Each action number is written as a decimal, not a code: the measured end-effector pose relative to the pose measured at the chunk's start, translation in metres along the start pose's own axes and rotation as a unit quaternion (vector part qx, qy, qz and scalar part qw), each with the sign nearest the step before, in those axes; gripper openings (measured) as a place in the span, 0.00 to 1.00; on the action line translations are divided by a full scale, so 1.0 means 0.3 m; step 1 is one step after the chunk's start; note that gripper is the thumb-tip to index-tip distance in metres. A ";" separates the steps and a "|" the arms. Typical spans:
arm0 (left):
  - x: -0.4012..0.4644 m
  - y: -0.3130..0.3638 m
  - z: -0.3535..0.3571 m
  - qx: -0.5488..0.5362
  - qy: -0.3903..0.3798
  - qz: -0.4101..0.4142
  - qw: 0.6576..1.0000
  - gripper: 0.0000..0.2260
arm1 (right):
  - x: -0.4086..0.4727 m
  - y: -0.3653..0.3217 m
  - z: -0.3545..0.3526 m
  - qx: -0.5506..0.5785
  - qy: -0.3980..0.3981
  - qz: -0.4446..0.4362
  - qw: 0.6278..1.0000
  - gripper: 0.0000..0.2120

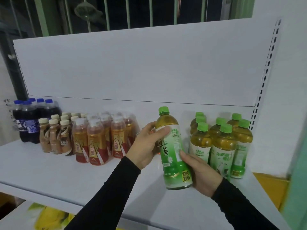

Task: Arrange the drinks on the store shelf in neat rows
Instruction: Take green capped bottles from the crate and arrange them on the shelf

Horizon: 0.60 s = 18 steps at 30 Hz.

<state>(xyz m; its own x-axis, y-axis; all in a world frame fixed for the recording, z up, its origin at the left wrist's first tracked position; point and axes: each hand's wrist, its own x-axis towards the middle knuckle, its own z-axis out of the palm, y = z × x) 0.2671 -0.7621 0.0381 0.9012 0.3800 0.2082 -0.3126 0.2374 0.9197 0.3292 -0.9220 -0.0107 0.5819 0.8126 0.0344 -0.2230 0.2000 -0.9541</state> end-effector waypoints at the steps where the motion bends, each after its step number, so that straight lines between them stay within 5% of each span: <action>1: 0.001 -0.001 0.002 -0.003 0.011 0.005 1.000 0.23 | 0.003 0.005 -0.004 -0.026 0.015 -0.008 1.000 0.24; 8: 0.022 -0.023 0.007 0.066 0.075 0.053 0.994 0.24 | 0.012 0.027 0.020 -0.240 0.100 -0.111 0.959 0.22; 13: 0.010 -0.016 -0.012 0.034 0.047 0.013 0.998 0.28 | 0.013 0.025 -0.010 -0.072 0.033 -0.038 0.996 0.18; 18: 0.018 -0.029 -0.044 -0.005 0.017 -0.028 0.999 0.30 | 0.029 0.031 -0.028 0.002 -0.041 0.028 0.999 0.33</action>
<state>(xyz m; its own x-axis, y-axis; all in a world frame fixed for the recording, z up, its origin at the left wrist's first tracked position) 0.2707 -0.7503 0.0269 0.9070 0.3958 0.1441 -0.2642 0.2681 0.9265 0.3388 -0.9177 -0.0218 0.5030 0.8643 0.0058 -0.2569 0.1558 -0.9538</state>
